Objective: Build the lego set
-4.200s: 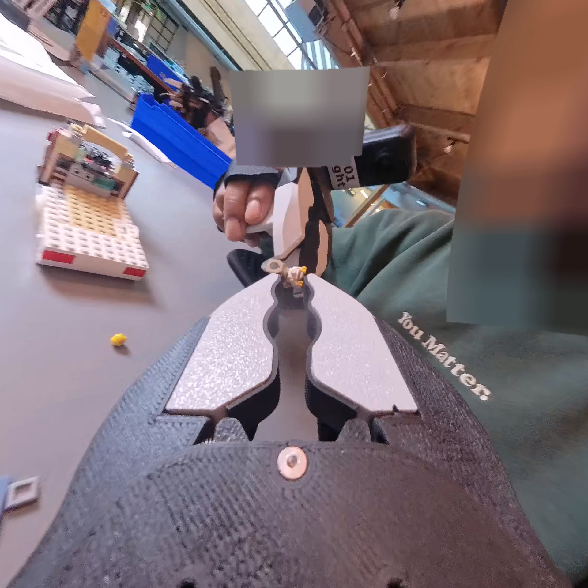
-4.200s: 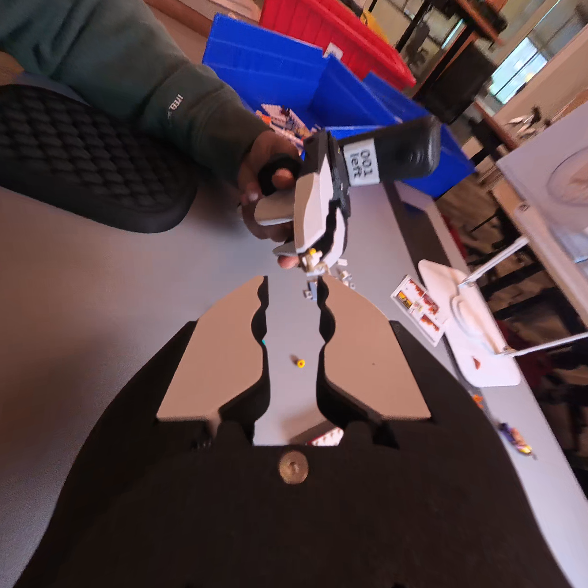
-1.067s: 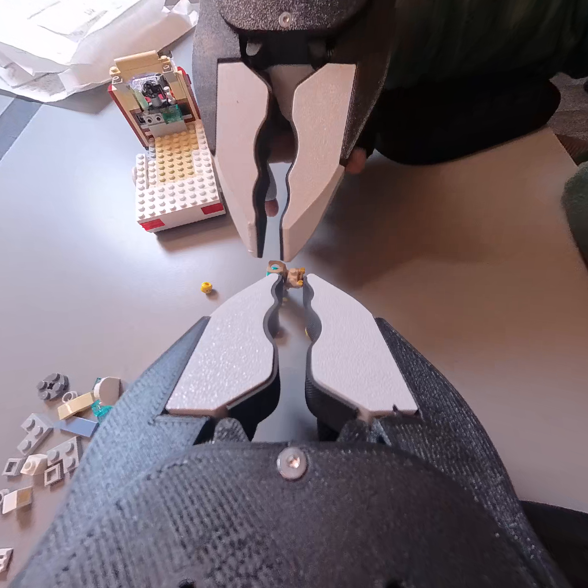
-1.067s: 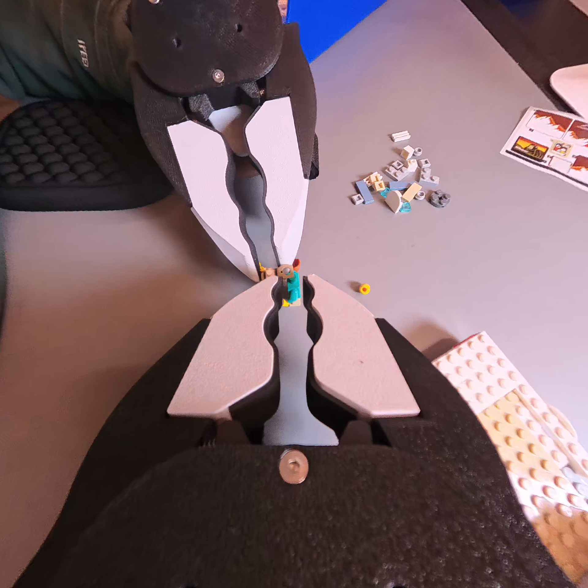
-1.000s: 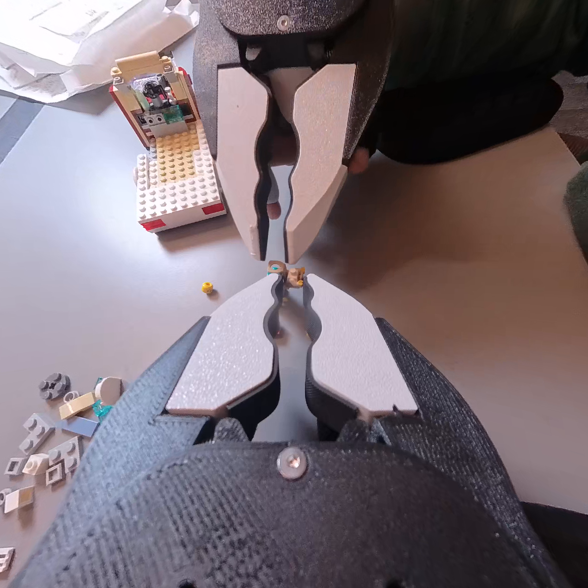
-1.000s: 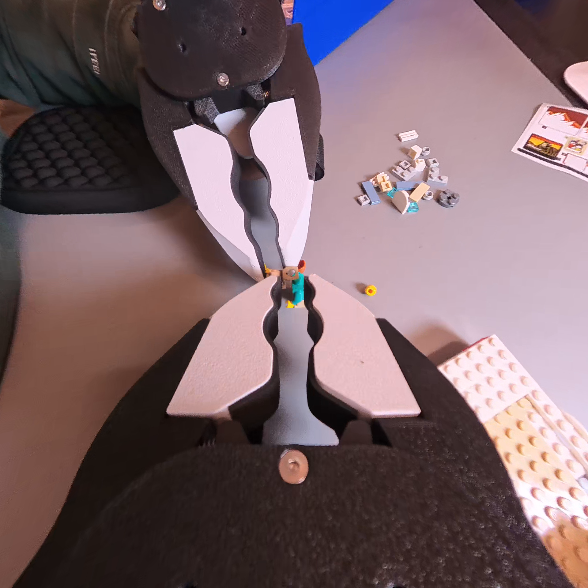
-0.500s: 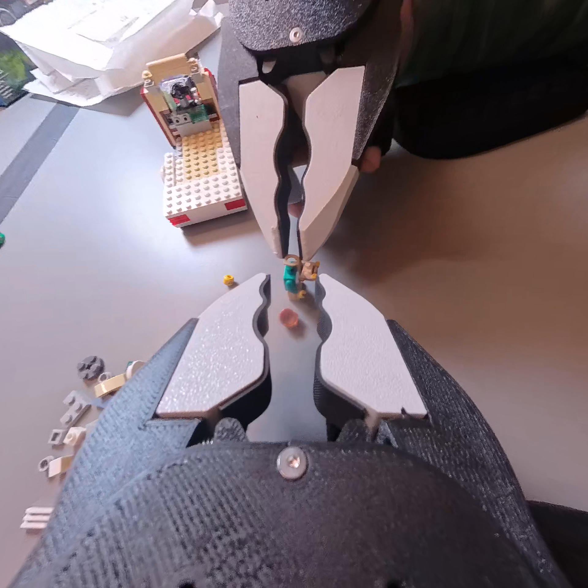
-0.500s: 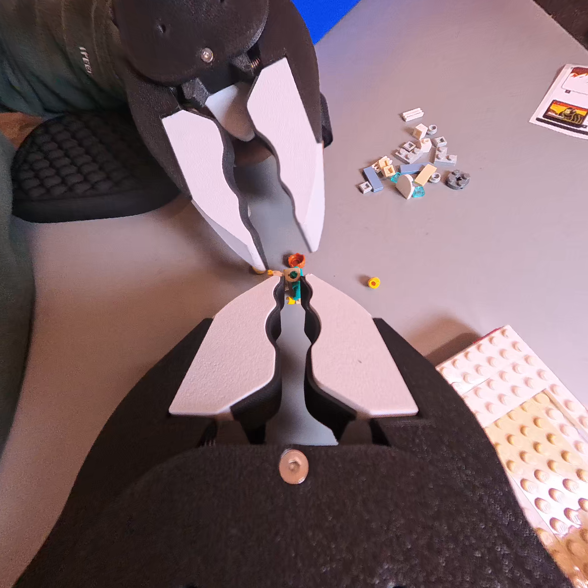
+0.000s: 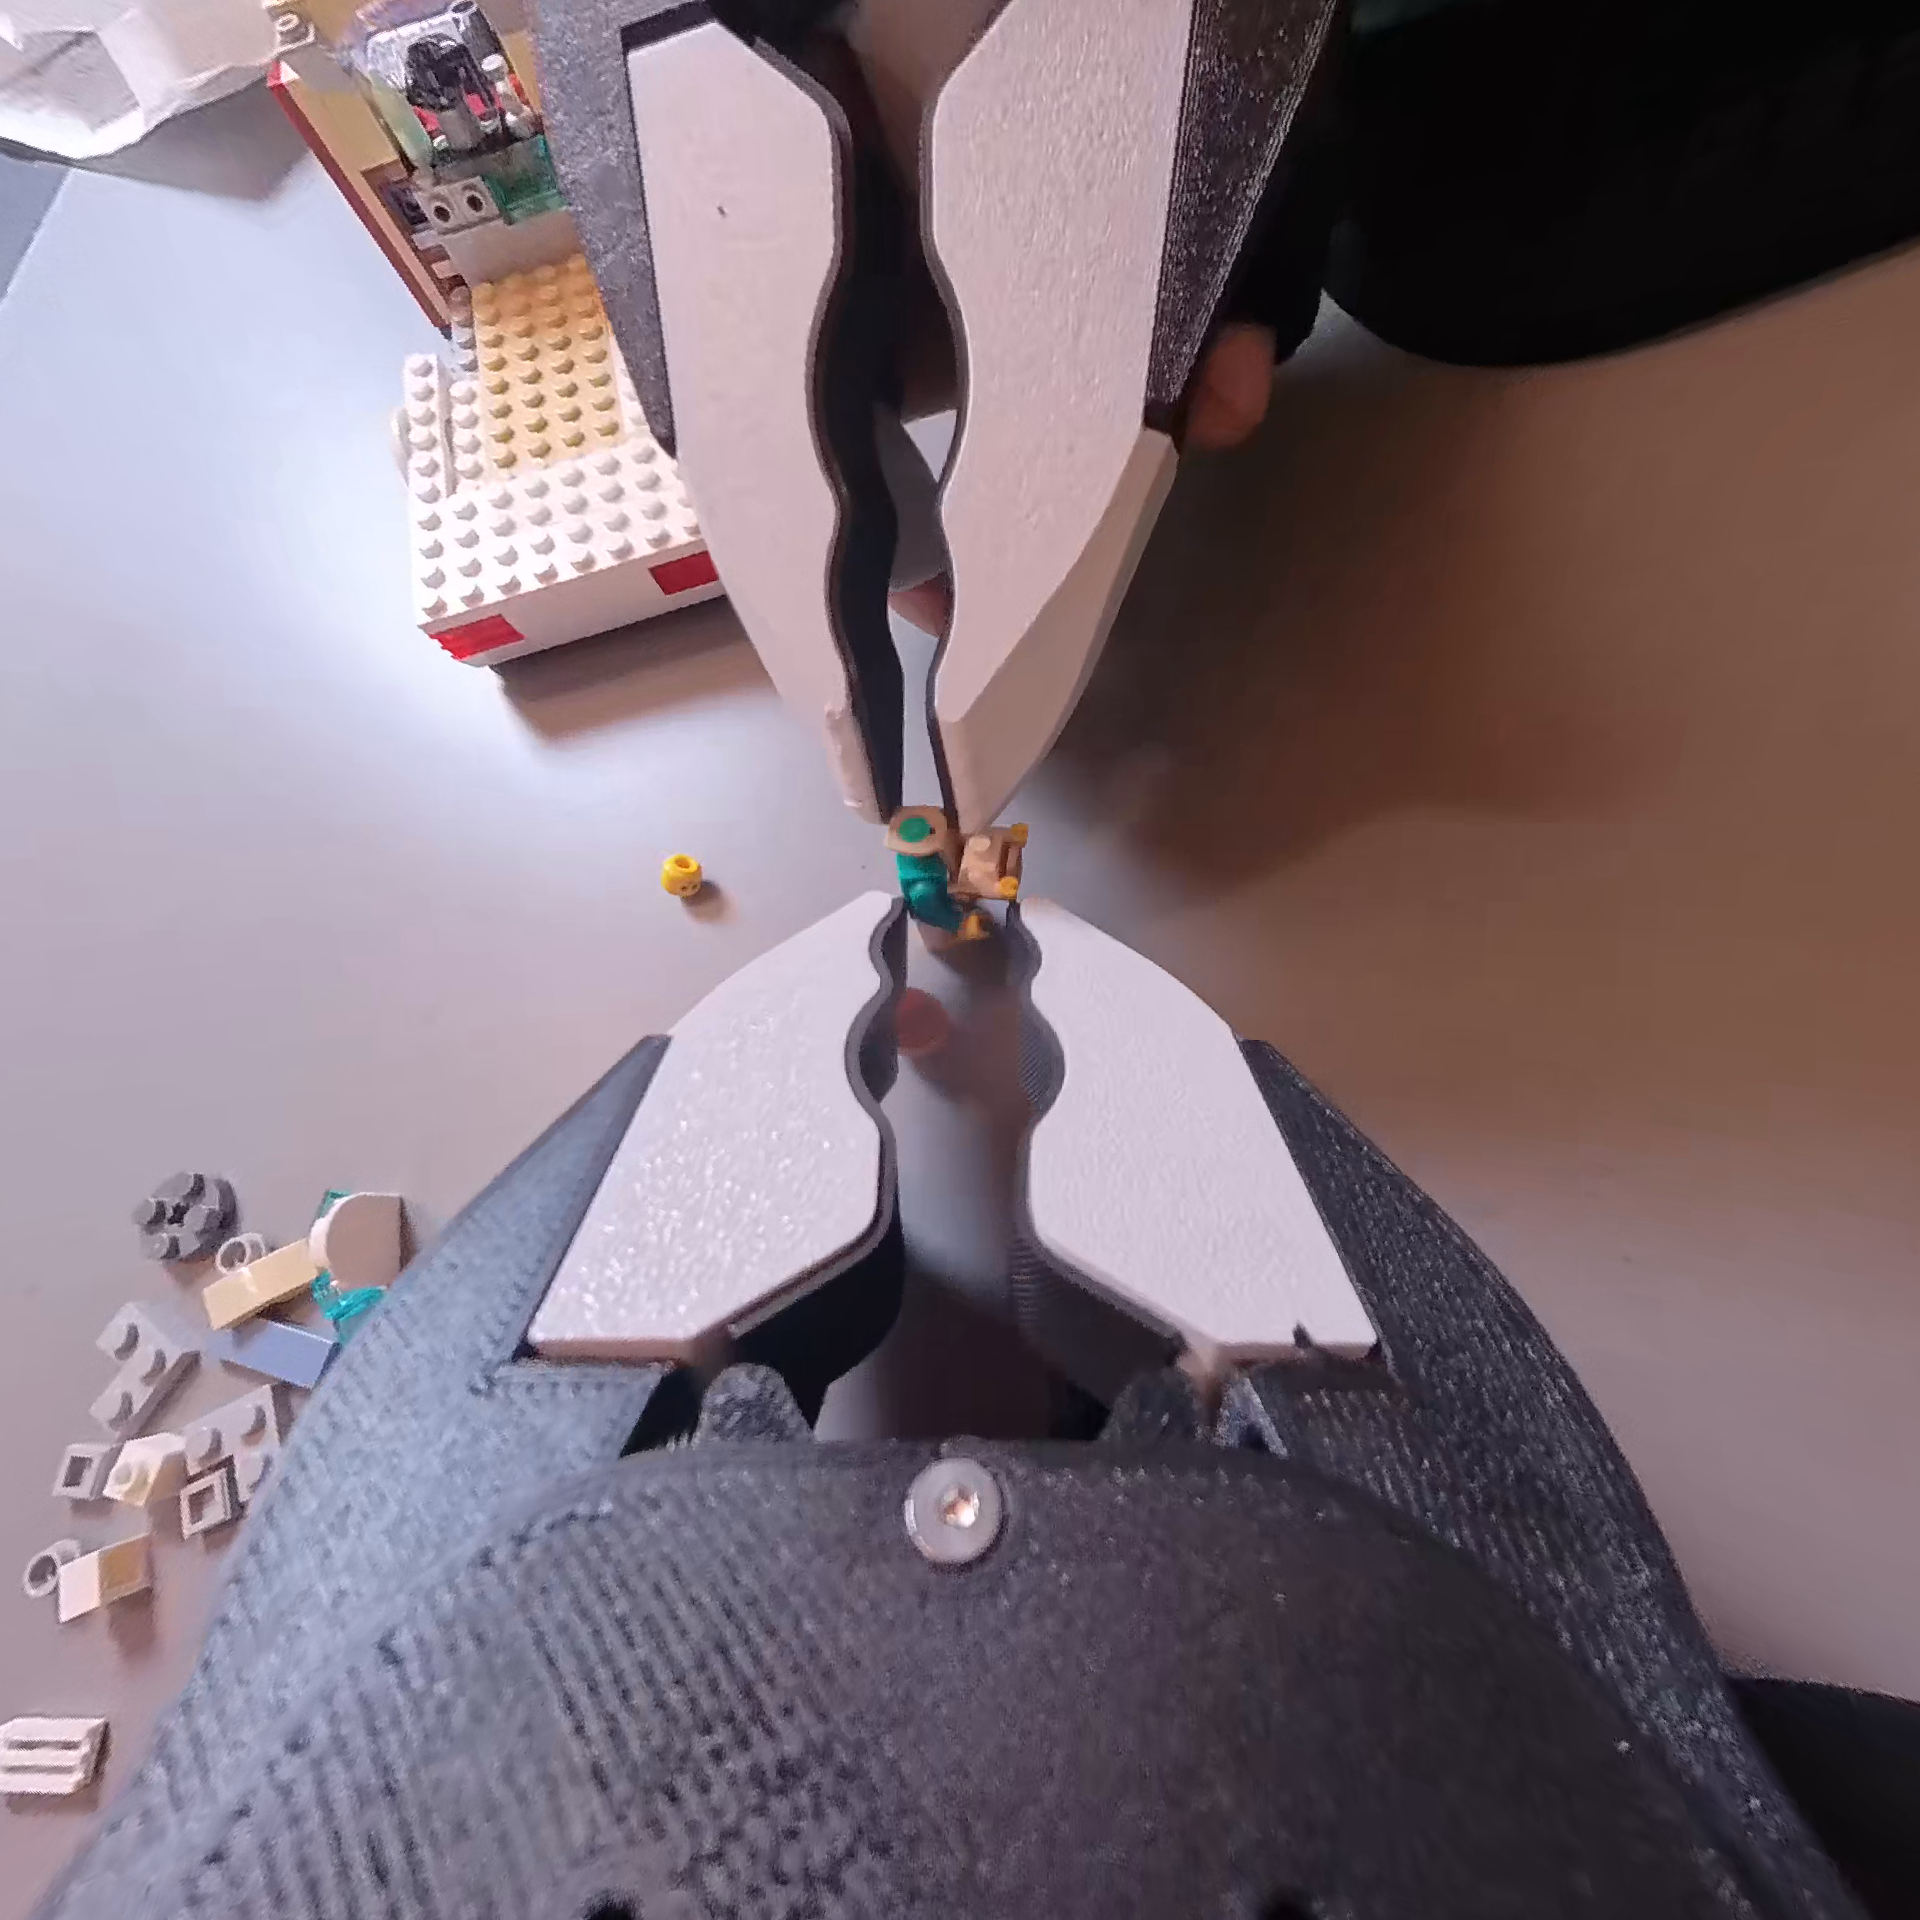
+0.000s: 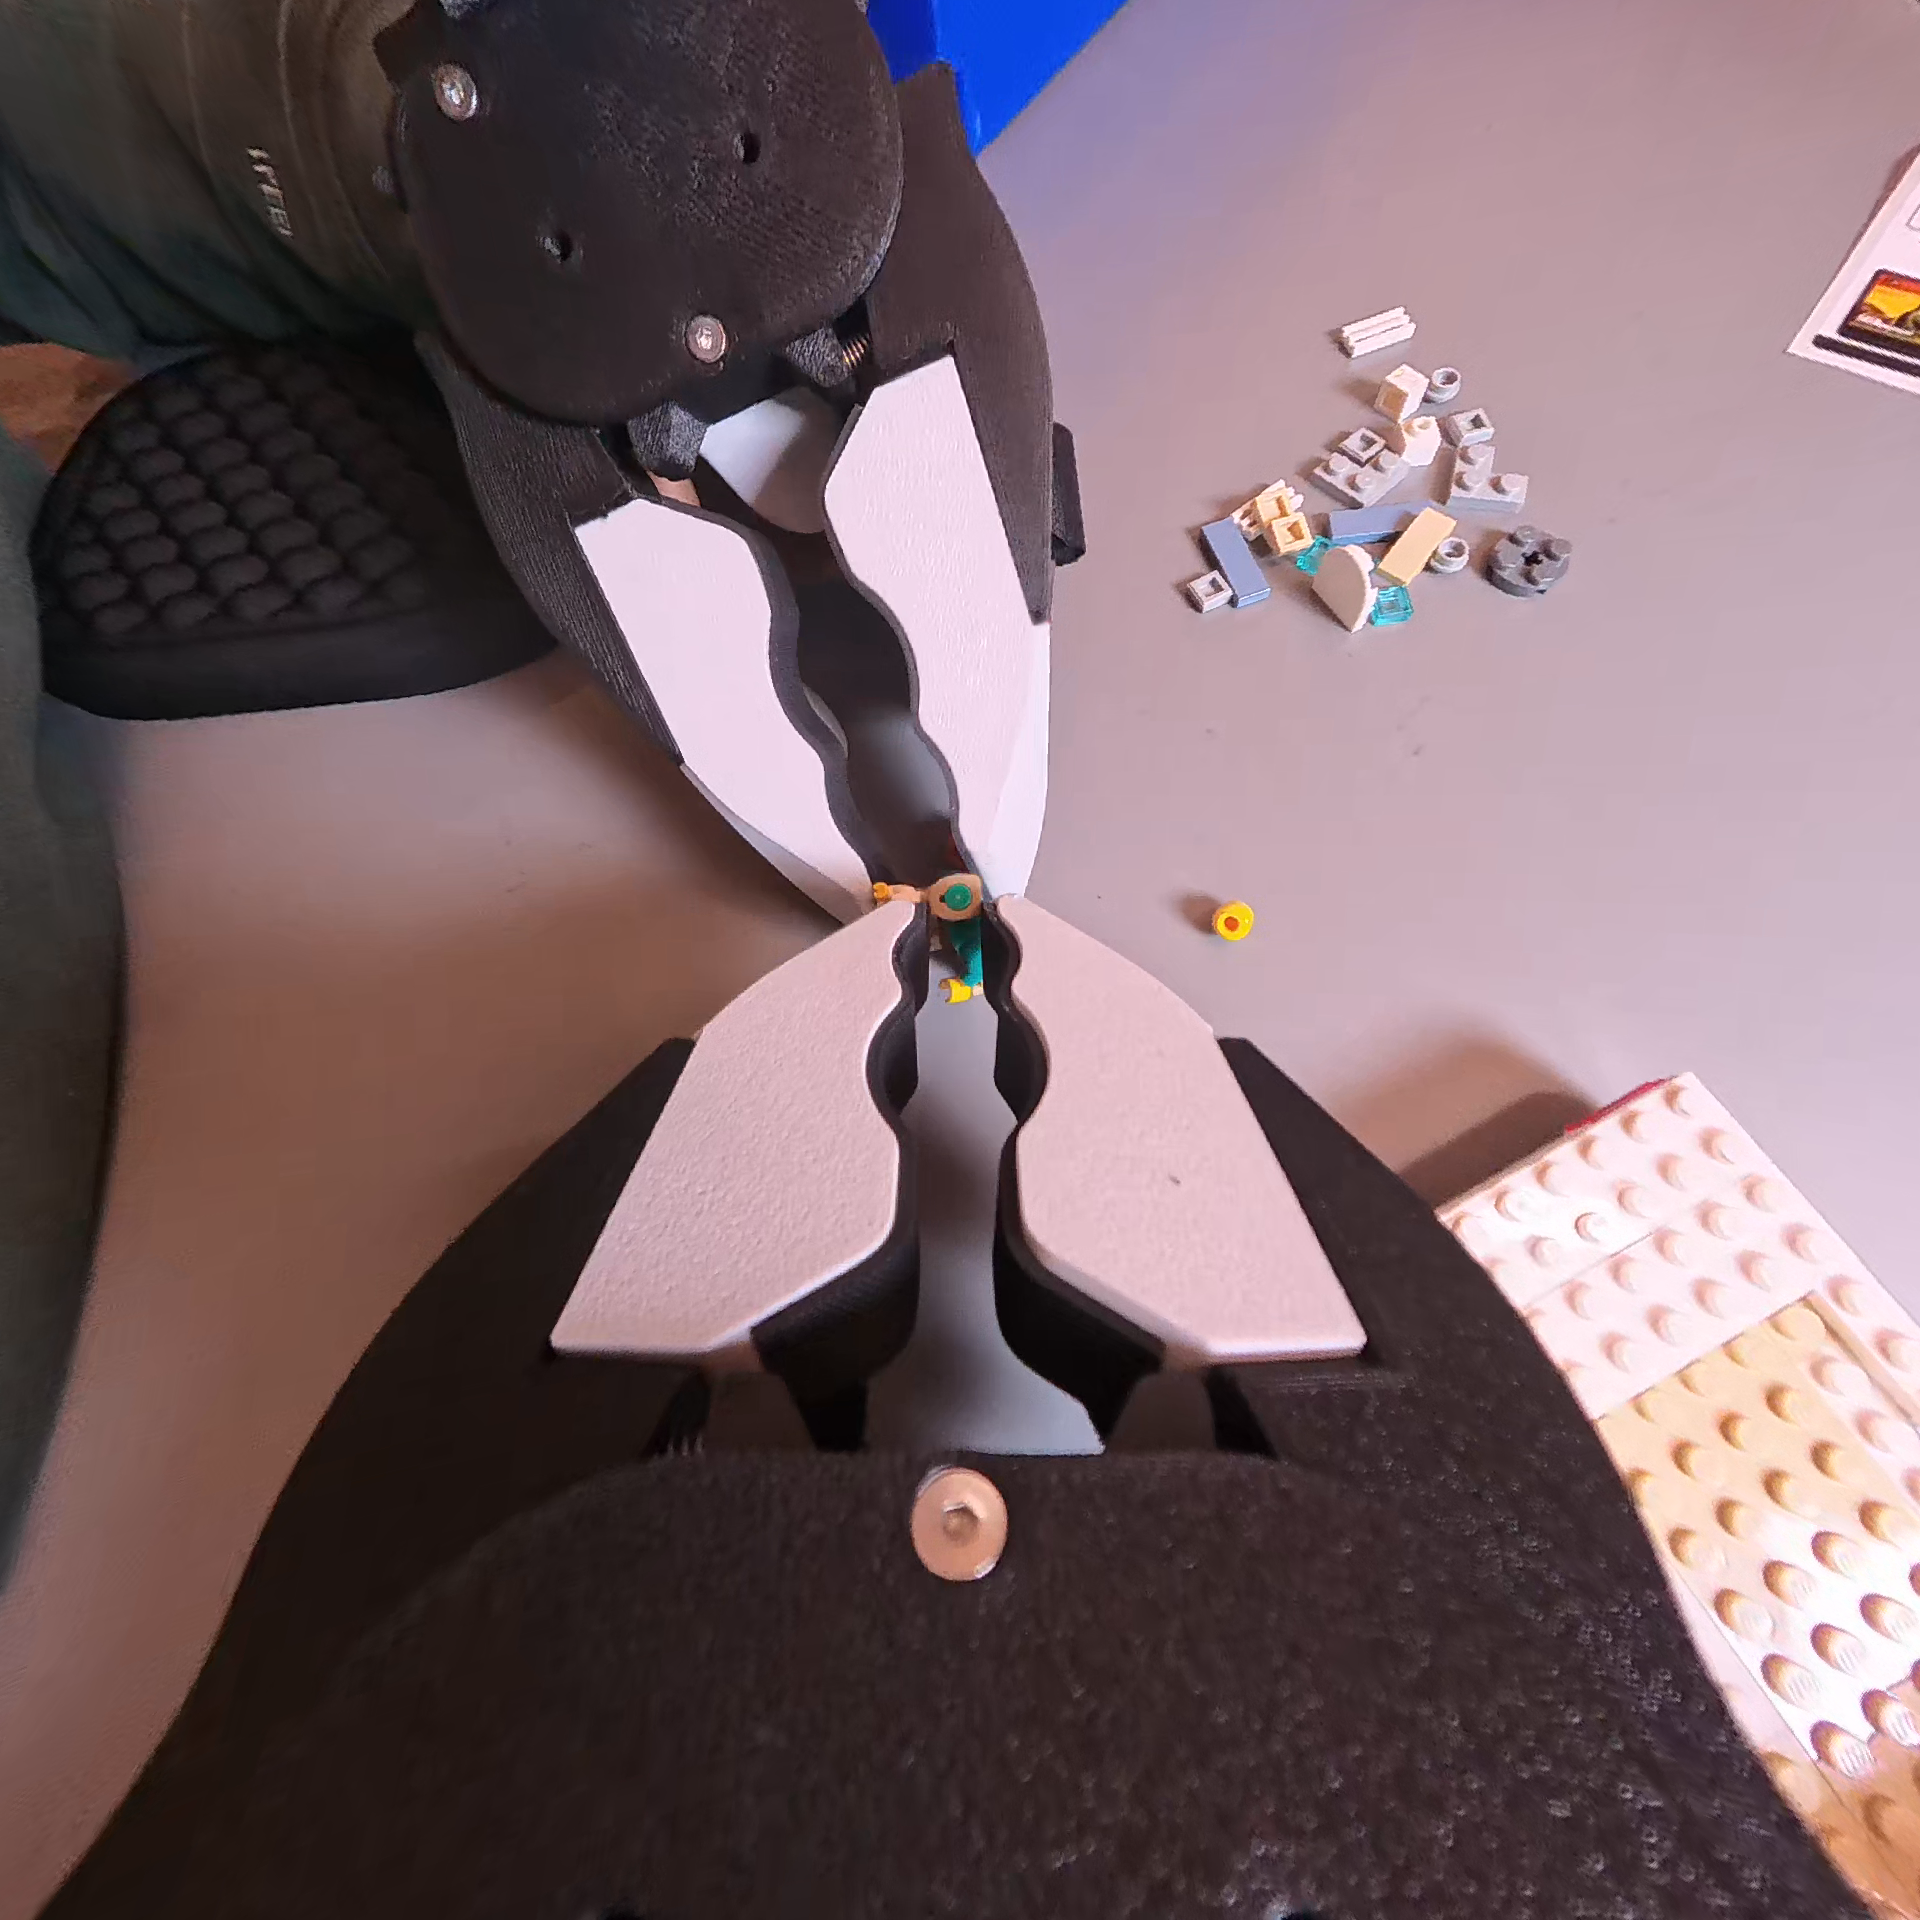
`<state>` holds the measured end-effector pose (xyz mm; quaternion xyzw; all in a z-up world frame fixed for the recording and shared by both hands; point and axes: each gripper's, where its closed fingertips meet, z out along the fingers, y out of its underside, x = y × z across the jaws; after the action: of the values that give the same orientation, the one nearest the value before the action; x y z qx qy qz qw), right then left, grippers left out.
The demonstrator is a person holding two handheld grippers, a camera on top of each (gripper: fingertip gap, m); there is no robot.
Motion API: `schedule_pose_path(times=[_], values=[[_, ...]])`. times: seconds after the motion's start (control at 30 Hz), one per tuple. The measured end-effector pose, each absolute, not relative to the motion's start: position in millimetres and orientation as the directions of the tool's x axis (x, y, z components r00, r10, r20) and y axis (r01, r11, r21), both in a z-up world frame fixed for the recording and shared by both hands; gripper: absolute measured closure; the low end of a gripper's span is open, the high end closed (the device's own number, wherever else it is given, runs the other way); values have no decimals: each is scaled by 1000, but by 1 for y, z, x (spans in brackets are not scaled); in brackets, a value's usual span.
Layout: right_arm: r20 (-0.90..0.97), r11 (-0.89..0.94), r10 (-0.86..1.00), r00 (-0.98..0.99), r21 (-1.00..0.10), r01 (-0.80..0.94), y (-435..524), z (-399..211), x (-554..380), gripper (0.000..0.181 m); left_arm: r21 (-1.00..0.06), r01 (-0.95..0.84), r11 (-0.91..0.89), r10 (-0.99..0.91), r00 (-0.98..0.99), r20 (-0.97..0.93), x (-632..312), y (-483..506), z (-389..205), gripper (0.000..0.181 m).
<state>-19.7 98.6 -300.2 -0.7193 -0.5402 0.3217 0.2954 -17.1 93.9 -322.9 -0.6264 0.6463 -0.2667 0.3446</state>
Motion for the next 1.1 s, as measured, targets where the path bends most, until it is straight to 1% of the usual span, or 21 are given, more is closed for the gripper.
schedule_pose_path(times=[0.17,0.33,0.5,0.67,0.77,0.87,0.93,1.03,1.1], values=[[-148,-244,967,207,-764,598,97,-301,-19,172,-776,-626,72,-994,18,-106,-18,94,-324,164],[-139,-234,970,200,-761,606,97,-301,-19,169,-779,-624,64,-997,-1,-81,-18,90,-325,155],[-137,-226,972,191,-762,607,96,-301,-18,163,-786,-616,57,-997,2,-74,-17,90,-324,153],[-109,-196,977,181,-788,583,97,-292,-18,163,-794,-606,41,-998,19,-66,-17,92,-322,154],[-89,-177,980,176,-788,590,96,-292,-19,166,-791,-610,44,-997,19,-70,-17,92,-323,155],[-69,-154,985,161,-782,604,94,-294,-18,169,-793,-608,48,-997,19,-75,-16,92,-322,161],[-57,-139,987,151,-771,621,93,-296,-15,169,-792,-608,50,-997,16,-75,-16,92,-322,162],[-52,-113,992,111,-750,651,86,-297,-7,167,-788,-612,69,-996,9,-94,-17,92,-322,161],[-11,-65,996,85,-735,675,81,-301,-5,161,-788,-611,76,-995,6,-100,-17,92,-322,161]])
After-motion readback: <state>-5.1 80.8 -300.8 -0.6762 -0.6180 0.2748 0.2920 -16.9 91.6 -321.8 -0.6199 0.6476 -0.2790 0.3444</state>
